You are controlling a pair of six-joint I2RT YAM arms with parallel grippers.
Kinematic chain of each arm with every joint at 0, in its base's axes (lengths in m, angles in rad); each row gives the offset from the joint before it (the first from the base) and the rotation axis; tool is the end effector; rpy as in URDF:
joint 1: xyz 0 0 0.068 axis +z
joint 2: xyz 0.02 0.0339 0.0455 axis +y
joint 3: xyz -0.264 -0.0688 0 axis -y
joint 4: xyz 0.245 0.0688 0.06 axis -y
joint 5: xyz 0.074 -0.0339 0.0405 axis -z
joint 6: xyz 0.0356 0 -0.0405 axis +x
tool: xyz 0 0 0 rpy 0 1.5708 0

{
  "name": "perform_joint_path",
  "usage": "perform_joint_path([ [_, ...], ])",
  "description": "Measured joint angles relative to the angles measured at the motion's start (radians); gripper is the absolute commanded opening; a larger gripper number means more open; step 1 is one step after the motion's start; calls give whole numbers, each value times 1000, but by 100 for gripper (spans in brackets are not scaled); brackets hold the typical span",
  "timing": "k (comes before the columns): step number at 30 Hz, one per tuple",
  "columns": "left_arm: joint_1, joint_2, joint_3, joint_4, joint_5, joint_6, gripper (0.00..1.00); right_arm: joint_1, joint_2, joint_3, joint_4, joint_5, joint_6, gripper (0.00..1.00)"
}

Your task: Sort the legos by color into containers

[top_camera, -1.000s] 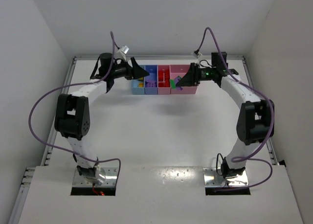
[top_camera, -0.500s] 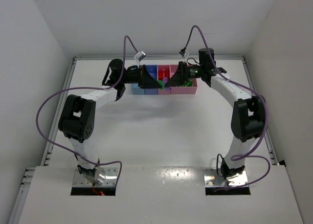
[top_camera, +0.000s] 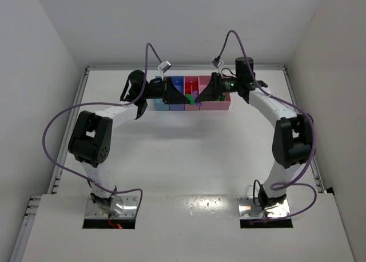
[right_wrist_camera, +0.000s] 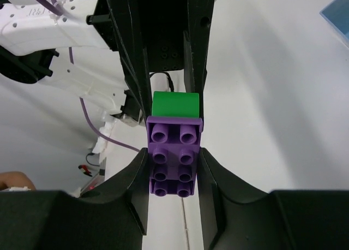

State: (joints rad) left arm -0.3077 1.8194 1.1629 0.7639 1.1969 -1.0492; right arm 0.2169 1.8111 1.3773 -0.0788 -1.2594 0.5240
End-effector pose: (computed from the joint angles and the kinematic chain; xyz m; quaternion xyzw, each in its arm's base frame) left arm 0.3732 -0.1534 0.2767 0.1907 0.6664 -0.6788 0.2424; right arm 0.3876 0.1201 0.2797 -0.1870 0.7349 0.6216 0.1962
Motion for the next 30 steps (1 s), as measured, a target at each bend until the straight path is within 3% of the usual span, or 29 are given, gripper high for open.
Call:
perform_joint_path([
  [5, -15, -7, -16, 9, -13, 7, 13, -54, -58, -52, -6, 2, 2, 0],
  [9, 17, -17, -54, -47, -12, 70, 12, -218, -115, -71, -18, 26, -1, 0],
  [13, 20, -9, -10, -201, -61, 193, 12, -378, -214, -120, -54, 72, -34, 0],
  [16, -6, 57, 163, -383, -165, 331, 12, -397, -304, -158, -137, 138, -104, 0],
  [19, -61, 197, 456, -521, -311, 441, 14, -390, -395, -185, -225, 215, -187, 0],
  [23, -129, 340, 682, -668, -471, 529, 15, -388, -501, -202, -333, 331, -280, 0],
  [29, -197, 509, 846, -805, -641, 586, 33, -391, -589, -211, -447, 444, -356, 0],
  [30, -203, 535, 869, -820, -656, 586, 42, -391, -594, -211, -463, 454, -367, 0],
])
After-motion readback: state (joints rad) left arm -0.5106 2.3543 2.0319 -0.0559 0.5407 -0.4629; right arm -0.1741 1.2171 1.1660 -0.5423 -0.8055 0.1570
